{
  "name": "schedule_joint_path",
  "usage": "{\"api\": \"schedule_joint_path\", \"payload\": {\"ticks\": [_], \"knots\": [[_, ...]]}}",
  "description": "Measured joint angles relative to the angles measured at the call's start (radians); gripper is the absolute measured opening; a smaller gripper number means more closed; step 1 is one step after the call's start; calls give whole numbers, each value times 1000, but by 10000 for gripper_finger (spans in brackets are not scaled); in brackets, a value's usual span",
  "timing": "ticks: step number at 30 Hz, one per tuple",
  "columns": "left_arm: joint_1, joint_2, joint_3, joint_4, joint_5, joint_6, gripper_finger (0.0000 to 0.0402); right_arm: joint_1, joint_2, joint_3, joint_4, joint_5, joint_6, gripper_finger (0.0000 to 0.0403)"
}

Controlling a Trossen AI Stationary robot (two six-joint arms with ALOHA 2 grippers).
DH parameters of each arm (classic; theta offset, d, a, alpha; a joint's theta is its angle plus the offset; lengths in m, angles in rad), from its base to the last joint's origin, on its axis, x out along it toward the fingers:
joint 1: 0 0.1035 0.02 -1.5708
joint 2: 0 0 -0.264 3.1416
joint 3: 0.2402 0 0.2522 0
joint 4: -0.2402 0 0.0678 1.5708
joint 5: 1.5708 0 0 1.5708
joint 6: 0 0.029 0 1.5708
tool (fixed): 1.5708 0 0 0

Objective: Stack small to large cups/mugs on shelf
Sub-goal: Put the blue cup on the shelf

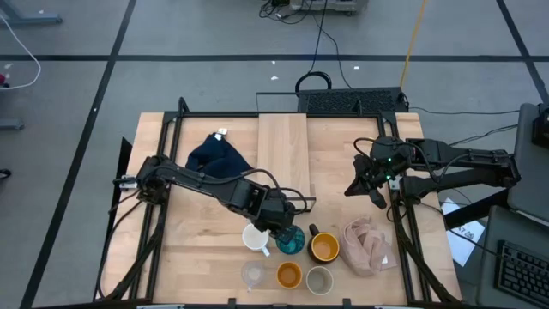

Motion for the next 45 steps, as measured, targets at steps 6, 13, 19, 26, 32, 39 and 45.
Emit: {"api": "schedule_joint_path", "payload": {"ticks": [6, 13, 19, 26, 32, 39, 45], "knots": [[0, 7, 0, 1, 1, 0, 159, 0, 0, 0, 0, 0, 0, 0], [-3, 30, 0, 16, 15, 1, 159, 0, 0, 0, 0, 0, 0, 0], [-3, 60, 0, 67, 55, 7, 159, 0, 0, 0, 0, 0, 0, 0], [-3, 58, 0, 20, 56, 24, 156, 0, 0, 0, 2, 0, 0, 0], [1, 58, 0, 11, 57, 50, 95, 0, 0, 0, 1, 0, 0, 0], [3, 58, 0, 76, 49, 125, 11, 0, 0, 0, 5, 0, 0, 0], [8, 58, 0, 80, 36, 141, 6, 0, 0, 0, 5, 0, 0, 0]]}}
